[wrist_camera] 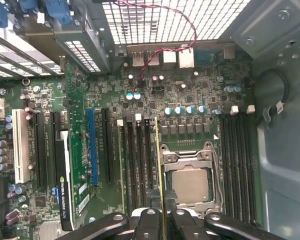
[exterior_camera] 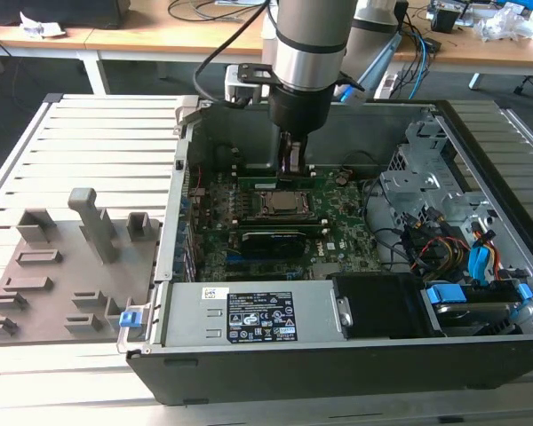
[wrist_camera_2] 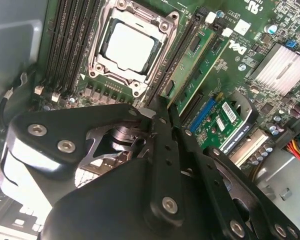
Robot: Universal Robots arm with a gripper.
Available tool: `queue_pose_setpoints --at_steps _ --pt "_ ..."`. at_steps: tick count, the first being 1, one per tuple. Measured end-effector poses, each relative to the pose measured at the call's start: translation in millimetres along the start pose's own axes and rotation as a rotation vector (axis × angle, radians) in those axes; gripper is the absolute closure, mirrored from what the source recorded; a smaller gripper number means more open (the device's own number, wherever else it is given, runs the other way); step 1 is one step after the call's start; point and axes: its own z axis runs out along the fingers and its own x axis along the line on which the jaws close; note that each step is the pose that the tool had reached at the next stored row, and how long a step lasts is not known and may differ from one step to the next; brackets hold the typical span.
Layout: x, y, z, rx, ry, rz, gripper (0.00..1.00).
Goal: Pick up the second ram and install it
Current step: 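Insert the second ram into the second slot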
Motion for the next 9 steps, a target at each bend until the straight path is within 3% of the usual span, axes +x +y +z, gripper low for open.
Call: queue_pose_setpoints --at_steps 9 --pt "0.2 -0.4 9.3 0.0 -0.0001 0.0 0.86"
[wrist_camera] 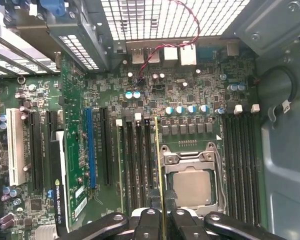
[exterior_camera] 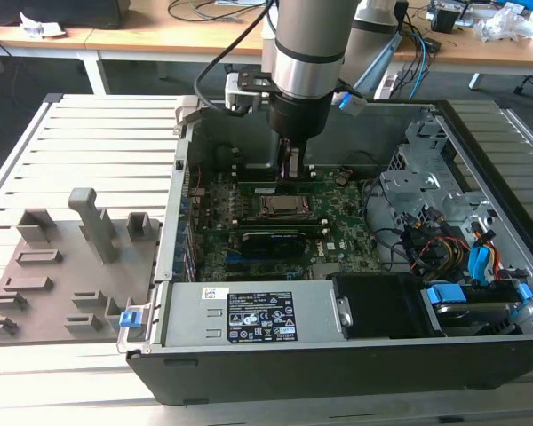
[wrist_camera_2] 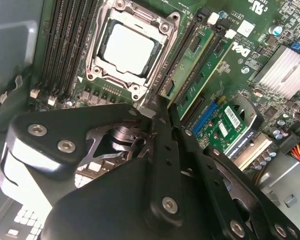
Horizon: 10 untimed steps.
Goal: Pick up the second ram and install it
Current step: 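Insert the second ram into the second slot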
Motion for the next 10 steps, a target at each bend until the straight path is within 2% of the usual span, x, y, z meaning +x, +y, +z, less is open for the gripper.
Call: queue_pose_setpoints --at_steps 2,7,10 --pt "0.0 -0.1 1.5 0.0 0.0 0.0 0.86" --pt "0.3 -0.4 11.4 0.0 0.0 0.0 0.86" --pt "2.8 -0.7 15.0 0.0001 -0.0001 0.0 0.86"
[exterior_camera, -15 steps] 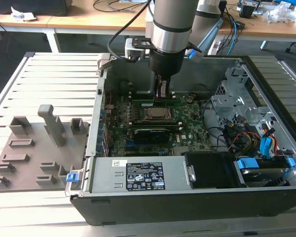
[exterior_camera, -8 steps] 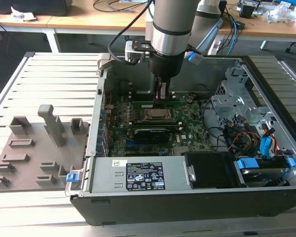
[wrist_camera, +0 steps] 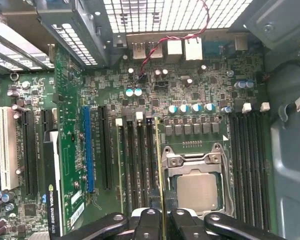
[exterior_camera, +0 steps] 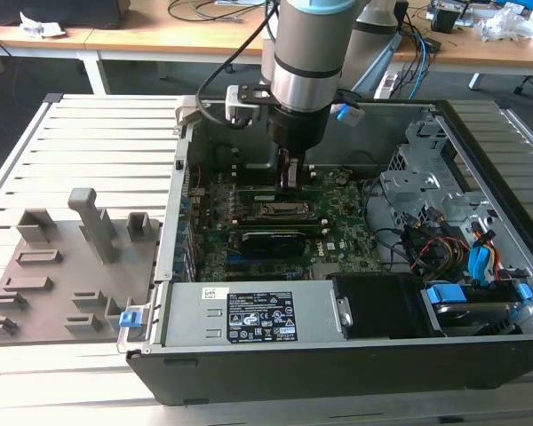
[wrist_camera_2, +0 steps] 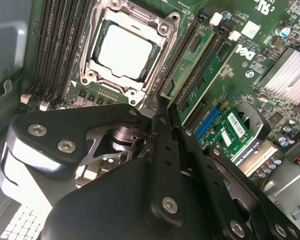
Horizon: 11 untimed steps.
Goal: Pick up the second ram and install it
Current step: 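Insert the second ram into the second slot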
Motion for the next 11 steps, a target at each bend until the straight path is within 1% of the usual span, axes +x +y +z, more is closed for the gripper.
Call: queue_pose_setpoints --at_steps 3,11 --pt "0.8 -0.1 1.2 -0.0002 0.0002 0.0 0.86" --pt "2.0 -0.5 8.7 0.0 0.0001 0.0 0.86"
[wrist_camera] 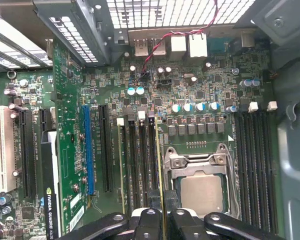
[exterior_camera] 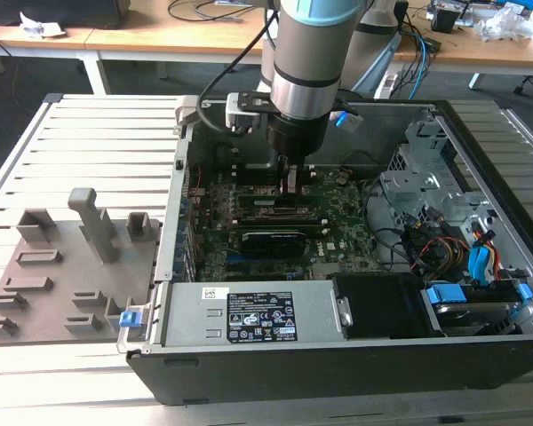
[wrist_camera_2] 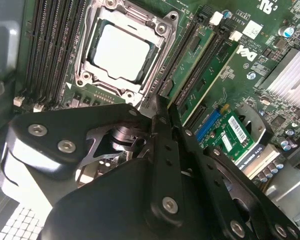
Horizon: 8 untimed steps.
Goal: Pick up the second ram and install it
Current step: 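Insert the second ram into the second slot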
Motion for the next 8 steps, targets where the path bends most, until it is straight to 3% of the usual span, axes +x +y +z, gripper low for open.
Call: queue_pose_setpoints --at_steps 8 --pt "0.7 -0.5 10.7 0.0 0.0 0.0 0.86"
